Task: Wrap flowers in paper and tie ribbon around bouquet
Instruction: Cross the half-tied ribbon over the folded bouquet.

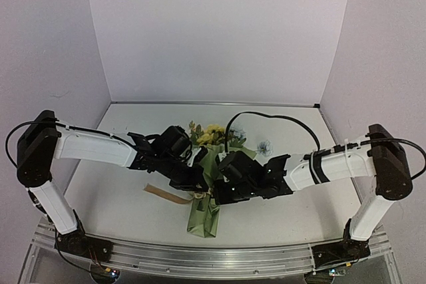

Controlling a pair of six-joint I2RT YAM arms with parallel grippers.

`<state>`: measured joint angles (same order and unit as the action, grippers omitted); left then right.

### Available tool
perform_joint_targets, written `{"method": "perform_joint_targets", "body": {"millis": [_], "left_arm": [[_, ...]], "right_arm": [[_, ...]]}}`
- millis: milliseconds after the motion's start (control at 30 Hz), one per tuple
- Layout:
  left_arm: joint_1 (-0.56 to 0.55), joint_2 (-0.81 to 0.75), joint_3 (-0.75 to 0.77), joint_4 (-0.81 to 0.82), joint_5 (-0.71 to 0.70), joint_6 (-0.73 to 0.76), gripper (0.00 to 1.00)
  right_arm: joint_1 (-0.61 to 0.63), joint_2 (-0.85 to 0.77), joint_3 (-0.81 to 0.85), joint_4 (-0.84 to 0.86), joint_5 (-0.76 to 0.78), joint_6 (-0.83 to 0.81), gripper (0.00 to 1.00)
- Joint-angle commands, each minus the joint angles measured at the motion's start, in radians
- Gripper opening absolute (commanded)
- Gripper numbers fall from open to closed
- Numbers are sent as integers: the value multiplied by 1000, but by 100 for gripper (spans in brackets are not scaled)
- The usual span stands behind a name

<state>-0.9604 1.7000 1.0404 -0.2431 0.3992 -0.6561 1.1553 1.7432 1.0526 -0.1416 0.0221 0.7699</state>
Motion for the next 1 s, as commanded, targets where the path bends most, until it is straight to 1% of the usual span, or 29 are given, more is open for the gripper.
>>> {"method": "perform_joint_targets", "body": {"millis": [0,167,233,333,500,600,800,967], "left_arm": [[-7,-39,-13,20,-1,-18,2],[-14,-14,-9,13,-36,-33,2],[-14,-6,-9,17,-47,-40,2],[-15,7,-7,13,-63,-49,2],[-17,25,-8,9,-75,-57,2],[-18,28,-12,8,-79,-59,1],[-24,24,-20,16,-79,-63,1],[-29,18,-28,13,-80,-61,1]], "right_arm": [[6,-18,-9,14,4,12,0],[6,-24,-8,14,2,8,0],[6,-31,-5,12,4,5,3],[6,-41,-1,4,8,-1,8],[4,-84,5,-11,19,-6,24],[-11,-119,23,-38,20,-9,28],[-61,-112,72,-87,-41,-11,30],[-60,-44,151,-121,-86,-48,27]]}}
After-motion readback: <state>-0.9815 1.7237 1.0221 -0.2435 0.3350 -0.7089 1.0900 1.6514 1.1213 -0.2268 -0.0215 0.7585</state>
